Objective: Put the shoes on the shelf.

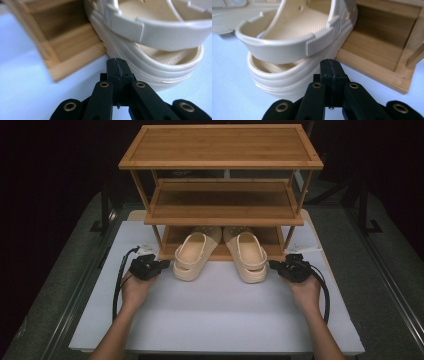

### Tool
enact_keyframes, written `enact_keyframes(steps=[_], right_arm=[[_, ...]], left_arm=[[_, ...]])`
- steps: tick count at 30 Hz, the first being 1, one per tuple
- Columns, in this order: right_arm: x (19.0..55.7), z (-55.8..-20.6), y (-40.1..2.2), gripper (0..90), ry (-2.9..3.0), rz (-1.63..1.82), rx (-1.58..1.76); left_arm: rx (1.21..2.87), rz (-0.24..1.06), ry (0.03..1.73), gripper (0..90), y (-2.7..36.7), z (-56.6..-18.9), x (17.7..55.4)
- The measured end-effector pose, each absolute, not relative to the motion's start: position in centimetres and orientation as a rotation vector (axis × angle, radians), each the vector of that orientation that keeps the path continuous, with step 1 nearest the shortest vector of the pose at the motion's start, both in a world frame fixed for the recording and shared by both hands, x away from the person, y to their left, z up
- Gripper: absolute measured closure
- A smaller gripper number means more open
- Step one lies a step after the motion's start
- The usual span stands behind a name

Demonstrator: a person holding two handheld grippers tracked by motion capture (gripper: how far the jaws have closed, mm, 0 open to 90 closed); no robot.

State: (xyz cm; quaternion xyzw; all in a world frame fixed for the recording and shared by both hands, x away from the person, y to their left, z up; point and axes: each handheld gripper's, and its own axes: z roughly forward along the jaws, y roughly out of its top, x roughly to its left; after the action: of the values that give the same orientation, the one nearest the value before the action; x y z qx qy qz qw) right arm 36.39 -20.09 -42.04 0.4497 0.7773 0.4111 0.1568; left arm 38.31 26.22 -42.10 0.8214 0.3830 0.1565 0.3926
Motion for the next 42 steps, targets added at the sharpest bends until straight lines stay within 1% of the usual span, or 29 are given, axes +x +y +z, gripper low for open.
enact_keyframes(steps=[7, 14, 20, 21, 22, 24, 26, 27, 28, 29, 30, 31, 32, 33, 36, 38, 39, 42], right_arm=[[36.4, -42.3, -19.0, 89.7, 2.277, 1.192, 1.254], [36.1, -42.3, -16.6, 89.7, 2.334, 1.203, 1.176], [36.1, -42.4, -15.4, 89.3, 2.351, 1.196, 1.146], [36.1, -42.4, -15.4, 87.5, 2.349, 1.197, 1.151], [36.0, -42.4, -15.4, 84.4, 2.348, 1.199, 1.154], [35.9, -42.3, -15.7, 74.1, 2.336, 1.202, 1.167], [35.7, -42.1, -16.1, 57.6, 2.326, 1.226, 1.196], [35.6, -42.1, -16.2, 50.8, 2.324, 1.236, 1.203], [35.5, -42.0, -16.3, 45.0, 2.324, 1.247, 1.201], [35.3, -41.9, -16.3, 36.8, 2.314, 1.264, 1.209], [35.3, -41.9, -16.3, 32.4, 2.308, 1.261, 1.211], [35.3, -41.9, -16.2, 25.8, 2.310, 1.253, 1.214], [35.4, -42.0, -16.1, 22.2, 2.320, 1.256, 1.214], [35.5, -42.1, -15.9, 16.4, 2.325, 1.249, 1.224], [35.8, -42.5, -15.2, 9.6, 2.338, 1.243, 1.208], [36.1, -42.7, -14.6, 5.4, 2.353, 1.242, 1.193], [36.4, -42.9, -14.2, 2.1, 2.368, 1.227, 1.189], [36.8, -43.2, -13.5, 1.3, 2.397, 1.230, 1.167]], left_arm=[[2.079, 0.362, 0.924, 90.0, 24.8, -42.2, 38.1], [2.073, 0.335, 0.883, 90.0, 23.3, -42.3, 37.9], [2.093, 0.343, 0.848, 89.9, 22.2, -42.4, 38.0], [2.096, 0.351, 0.850, 89.6, 22.1, -42.5, 37.9], [2.099, 0.364, 0.854, 86.1, 22.1, -42.4, 37.8], [2.104, 0.375, 0.856, 73.3, 22.3, -42.3, 37.7], [2.104, 0.358, 0.851, 56.6, 22.5, -42.2, 37.5], [2.106, 0.350, 0.847, 49.0, 22.4, -42.3, 37.4], [2.111, 0.336, 0.838, 43.6, 22.3, -42.3, 37.3], [2.116, 0.329, 0.838, 35.1, 22.2, -42.4, 37.3], [2.124, 0.324, 0.833, 29.7, 22.0, -42.5, 37.3], [2.121, 0.321, 0.832, 23.6, 21.8, -42.6, 37.3], [2.122, 0.328, 0.827, 20.0, 21.6, -42.7, 37.4], [2.118, 0.338, 0.825, 15.9, 21.5, -42.7, 37.4], [2.106, 0.346, 0.799, 11.5, 21.2, -42.9, 37.8], [2.134, 0.324, 0.791, 6.4, 21.0, -43.0, 38.3], [2.130, 0.316, 0.790, 2.4, 20.9, -43.0, 38.4], [2.133, 0.297, 0.756, 2.2, 20.5, -43.1, 38.7]])
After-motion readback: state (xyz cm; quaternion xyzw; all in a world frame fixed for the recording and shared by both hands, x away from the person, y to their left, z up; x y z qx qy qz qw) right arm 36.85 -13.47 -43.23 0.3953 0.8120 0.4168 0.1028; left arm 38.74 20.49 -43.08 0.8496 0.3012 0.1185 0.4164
